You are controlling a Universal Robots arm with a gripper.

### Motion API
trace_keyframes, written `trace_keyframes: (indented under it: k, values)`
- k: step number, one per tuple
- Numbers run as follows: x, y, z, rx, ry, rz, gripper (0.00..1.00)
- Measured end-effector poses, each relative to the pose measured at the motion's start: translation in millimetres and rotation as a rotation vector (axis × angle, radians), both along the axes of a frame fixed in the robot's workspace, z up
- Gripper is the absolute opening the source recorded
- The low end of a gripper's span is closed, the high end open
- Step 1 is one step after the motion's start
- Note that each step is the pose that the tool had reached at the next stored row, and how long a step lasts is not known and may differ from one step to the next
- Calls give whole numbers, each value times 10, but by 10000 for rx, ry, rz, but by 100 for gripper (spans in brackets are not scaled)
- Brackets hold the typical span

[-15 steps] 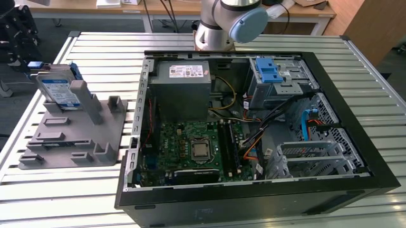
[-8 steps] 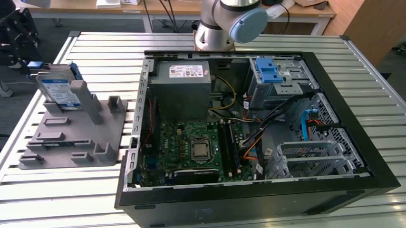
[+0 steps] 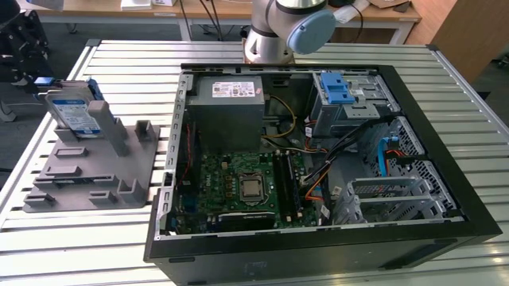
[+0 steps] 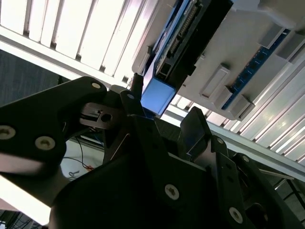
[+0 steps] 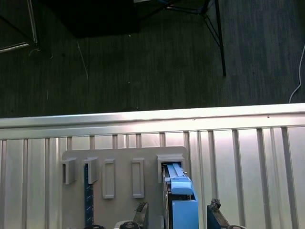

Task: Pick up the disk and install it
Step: 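Pick up the disk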

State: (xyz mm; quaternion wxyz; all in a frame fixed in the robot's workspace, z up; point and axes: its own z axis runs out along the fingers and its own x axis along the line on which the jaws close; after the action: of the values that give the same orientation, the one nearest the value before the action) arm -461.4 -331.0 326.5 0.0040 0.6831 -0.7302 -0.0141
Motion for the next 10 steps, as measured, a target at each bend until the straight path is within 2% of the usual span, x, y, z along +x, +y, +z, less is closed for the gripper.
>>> trace_keyframes:
  k: [5, 10]
  values:
    - [-22, 44, -48, -1, 1, 3, 59]
    - [-35, 47, -138, 14, 0, 2, 59]
